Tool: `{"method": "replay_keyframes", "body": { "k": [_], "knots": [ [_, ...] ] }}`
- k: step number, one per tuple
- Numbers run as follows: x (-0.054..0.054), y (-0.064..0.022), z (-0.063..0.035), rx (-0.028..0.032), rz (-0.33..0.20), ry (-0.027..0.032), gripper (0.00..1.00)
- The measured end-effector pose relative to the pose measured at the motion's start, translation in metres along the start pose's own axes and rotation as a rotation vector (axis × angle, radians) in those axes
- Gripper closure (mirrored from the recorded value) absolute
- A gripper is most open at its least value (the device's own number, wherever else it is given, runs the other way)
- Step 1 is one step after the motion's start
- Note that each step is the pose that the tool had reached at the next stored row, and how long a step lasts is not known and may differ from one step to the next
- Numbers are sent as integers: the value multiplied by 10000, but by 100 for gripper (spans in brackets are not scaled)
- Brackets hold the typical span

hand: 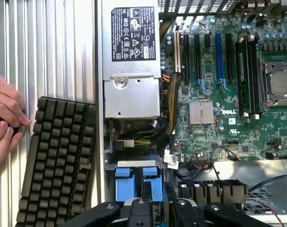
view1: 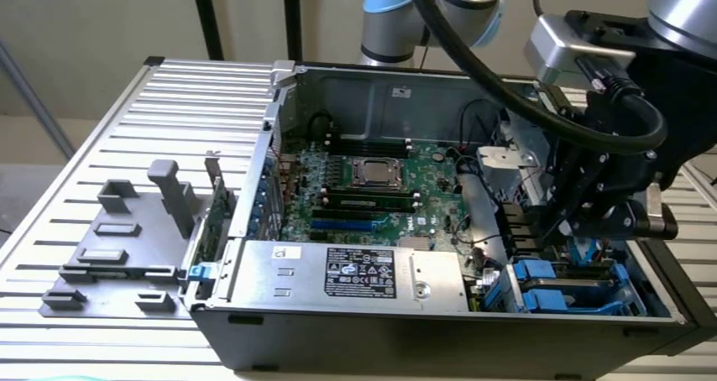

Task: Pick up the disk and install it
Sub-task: 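Insert the second disk wire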

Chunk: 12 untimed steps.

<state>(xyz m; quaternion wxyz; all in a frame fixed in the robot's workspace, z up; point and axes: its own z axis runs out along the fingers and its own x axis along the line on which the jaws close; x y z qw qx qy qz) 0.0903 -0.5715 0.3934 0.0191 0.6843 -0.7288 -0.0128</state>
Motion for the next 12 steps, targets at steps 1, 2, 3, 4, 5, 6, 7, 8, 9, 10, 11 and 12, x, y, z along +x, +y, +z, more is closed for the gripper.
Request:
{"method": "replay_keyframes", "body": {
  "k": [1,2,3,4,5,6,7,8,9,10,11,12],
  "knots": [
    [1,14,-24,16,0,-2,76],
    [1,22,-41,24,0,-1,76],
    [-2,32,-45,25,2,-5,76],
    [-8,45,-46,32,6,-4,76],
    [-13,57,-47,47,11,-3,76],
    [-22,66,-46,77,14,7,76],
    [-32,69,-46,95,15,37,76],
    [-33,68,-47,94,15,42,76],
    [-32,69,-46,94,15,44,76],
    [-32,69,-47,94,14,46,76],
    [-32,69,-46,95,14,46,76],
    [-32,69,-46,95,15,48,76]
  ]
}}
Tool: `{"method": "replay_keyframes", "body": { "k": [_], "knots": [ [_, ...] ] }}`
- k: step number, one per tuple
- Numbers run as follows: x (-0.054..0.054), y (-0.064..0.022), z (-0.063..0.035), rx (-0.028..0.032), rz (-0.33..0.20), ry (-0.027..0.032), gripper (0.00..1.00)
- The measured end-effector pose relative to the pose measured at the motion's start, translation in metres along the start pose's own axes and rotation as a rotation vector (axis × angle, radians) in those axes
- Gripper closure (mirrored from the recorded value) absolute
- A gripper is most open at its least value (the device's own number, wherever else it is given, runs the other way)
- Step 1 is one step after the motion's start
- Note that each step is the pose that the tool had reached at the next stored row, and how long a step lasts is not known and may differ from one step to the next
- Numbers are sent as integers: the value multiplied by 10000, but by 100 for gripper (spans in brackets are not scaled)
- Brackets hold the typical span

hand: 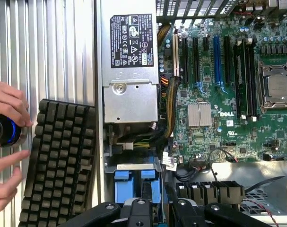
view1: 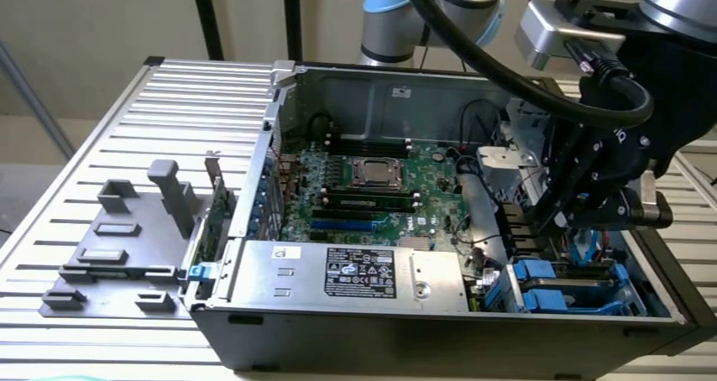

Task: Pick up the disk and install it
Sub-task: 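Insert the second disk wire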

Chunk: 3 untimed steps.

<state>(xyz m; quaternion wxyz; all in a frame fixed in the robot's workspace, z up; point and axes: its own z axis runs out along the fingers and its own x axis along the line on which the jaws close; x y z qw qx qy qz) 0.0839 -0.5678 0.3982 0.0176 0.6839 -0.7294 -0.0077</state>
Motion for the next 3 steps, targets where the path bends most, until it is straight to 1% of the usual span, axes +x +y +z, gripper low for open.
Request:
{"method": "replay_keyframes", "body": {
  "k": [3],
  "knots": [
    [0,0,-1,0,0,6,76]
  ]
}}
